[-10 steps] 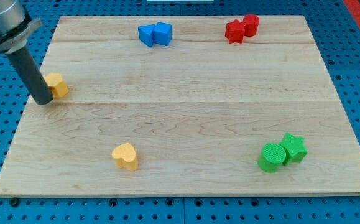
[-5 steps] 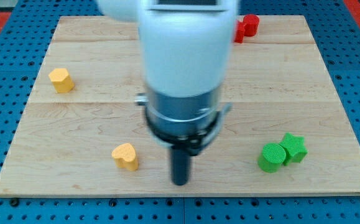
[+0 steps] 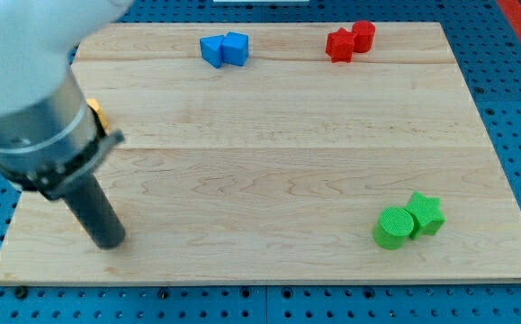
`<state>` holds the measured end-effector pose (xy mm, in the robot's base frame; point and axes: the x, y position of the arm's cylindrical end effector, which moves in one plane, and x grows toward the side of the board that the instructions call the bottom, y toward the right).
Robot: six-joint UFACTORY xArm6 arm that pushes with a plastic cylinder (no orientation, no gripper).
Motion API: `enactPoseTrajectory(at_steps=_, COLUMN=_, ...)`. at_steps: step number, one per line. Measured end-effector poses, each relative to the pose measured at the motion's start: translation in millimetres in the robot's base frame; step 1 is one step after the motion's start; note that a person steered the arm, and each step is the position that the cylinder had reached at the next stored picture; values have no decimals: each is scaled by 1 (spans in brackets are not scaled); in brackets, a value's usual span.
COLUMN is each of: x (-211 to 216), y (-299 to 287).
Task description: Place the yellow blocks diagonally to the green blocks
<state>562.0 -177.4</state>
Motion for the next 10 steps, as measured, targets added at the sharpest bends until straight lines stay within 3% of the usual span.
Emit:
enactPoseTrajectory(at_steps=1, x=-67, y=-23)
enactPoseTrajectory(at_steps=2, x=-50, y=-4)
enactPoseTrajectory(at_steps=4, x=-53, y=-65)
enactPoseTrajectory(at_steps=5, x=-46, y=-69)
enactPoseTrajectory(at_steps=6, x=-107, y=-68)
enactPoseTrajectory(at_steps=7, x=-162, y=-31)
enactPoseTrajectory(at_steps=8, x=-146, y=-17)
enactPoseTrajectory(at_steps=9, x=-94, y=-12)
enactPoseTrajectory(at_steps=10, x=-108, y=-124)
